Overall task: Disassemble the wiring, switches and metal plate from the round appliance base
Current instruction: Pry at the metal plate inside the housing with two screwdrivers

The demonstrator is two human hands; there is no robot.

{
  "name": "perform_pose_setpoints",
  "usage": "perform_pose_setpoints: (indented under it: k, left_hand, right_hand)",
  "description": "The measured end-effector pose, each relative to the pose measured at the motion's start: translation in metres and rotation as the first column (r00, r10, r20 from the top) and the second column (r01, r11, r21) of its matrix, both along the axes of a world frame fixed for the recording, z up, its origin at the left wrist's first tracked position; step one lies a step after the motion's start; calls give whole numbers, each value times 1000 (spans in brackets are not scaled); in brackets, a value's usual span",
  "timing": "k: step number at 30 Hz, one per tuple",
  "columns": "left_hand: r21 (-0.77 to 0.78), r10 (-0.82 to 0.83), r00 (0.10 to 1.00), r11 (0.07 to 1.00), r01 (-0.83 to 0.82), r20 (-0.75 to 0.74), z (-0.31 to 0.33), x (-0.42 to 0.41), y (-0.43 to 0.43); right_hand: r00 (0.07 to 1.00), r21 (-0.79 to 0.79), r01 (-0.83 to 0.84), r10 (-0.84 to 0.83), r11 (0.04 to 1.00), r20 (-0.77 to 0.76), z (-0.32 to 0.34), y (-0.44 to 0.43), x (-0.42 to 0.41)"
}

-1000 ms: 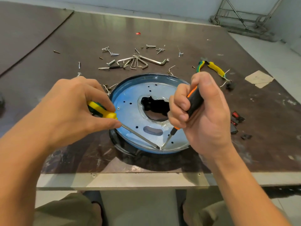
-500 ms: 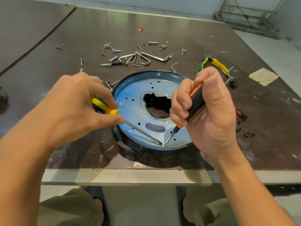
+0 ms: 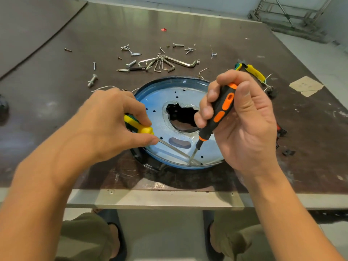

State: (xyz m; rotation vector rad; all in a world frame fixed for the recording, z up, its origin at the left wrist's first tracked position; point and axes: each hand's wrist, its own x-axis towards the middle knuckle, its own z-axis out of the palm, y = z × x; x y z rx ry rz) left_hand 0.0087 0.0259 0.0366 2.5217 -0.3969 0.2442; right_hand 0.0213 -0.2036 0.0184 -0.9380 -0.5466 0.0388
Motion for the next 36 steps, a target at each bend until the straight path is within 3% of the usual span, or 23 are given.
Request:
perform_pose_setpoints:
  k: [12, 29, 36]
  left_hand:
    - [104, 3, 993, 994, -15, 116, 6, 1, 26]
    - [118, -20, 996, 993, 9, 91, 6, 1, 23]
    - [84, -11, 996, 996, 3, 87, 4, 2, 22]
  right_hand:
    - [999, 52, 36, -35, 998, -35, 2, -1, 0]
    - [988, -134, 10, 10, 991, 151, -1, 2, -2]
    - [977, -174, 150, -118, 973, 178, -2, 2, 0]
